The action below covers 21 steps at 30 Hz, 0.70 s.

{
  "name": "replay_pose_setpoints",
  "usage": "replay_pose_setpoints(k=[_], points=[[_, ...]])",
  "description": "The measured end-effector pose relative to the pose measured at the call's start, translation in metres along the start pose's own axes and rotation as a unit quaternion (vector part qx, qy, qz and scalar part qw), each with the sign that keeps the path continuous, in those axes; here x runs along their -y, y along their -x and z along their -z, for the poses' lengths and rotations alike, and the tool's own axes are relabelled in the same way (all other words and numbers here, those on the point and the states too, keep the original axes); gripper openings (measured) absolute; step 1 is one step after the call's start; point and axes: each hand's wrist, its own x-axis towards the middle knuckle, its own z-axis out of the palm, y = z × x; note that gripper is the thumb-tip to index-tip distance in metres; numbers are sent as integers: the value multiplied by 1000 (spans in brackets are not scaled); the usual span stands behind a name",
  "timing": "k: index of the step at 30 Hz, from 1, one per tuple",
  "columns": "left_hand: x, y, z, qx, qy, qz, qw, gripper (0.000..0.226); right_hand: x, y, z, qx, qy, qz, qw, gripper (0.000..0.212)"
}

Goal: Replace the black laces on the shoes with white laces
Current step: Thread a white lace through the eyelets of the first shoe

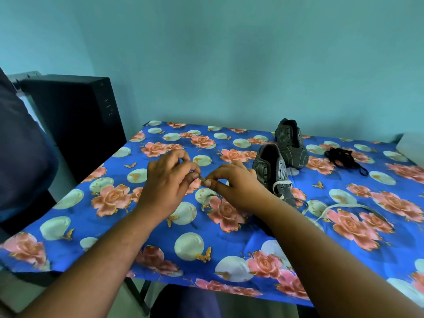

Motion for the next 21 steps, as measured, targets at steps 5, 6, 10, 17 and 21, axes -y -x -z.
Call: replay_pose_setpoints(k=[5, 6, 10, 17, 21], points=[[-20, 2, 0, -18, 161, 227, 960, 33, -1, -2, -4, -64, -155, -39, 985, 17], [-28, 1, 1, -2, 236, 297, 925, 36, -1, -3, -6, -87, -143, -46, 985, 19], [-49, -9, 1, 45, 394, 384, 834, 19, 1, -3, -7, -104, -117, -40, 987, 18], [-57, -29, 9, -9, 597, 446, 666, 20, -9, 28, 29, -33, 161, -28, 986, 36], [-56, -28, 0, 18, 588, 470, 659, 16, -24, 64, 21, -6, 379, -53, 924, 45]])
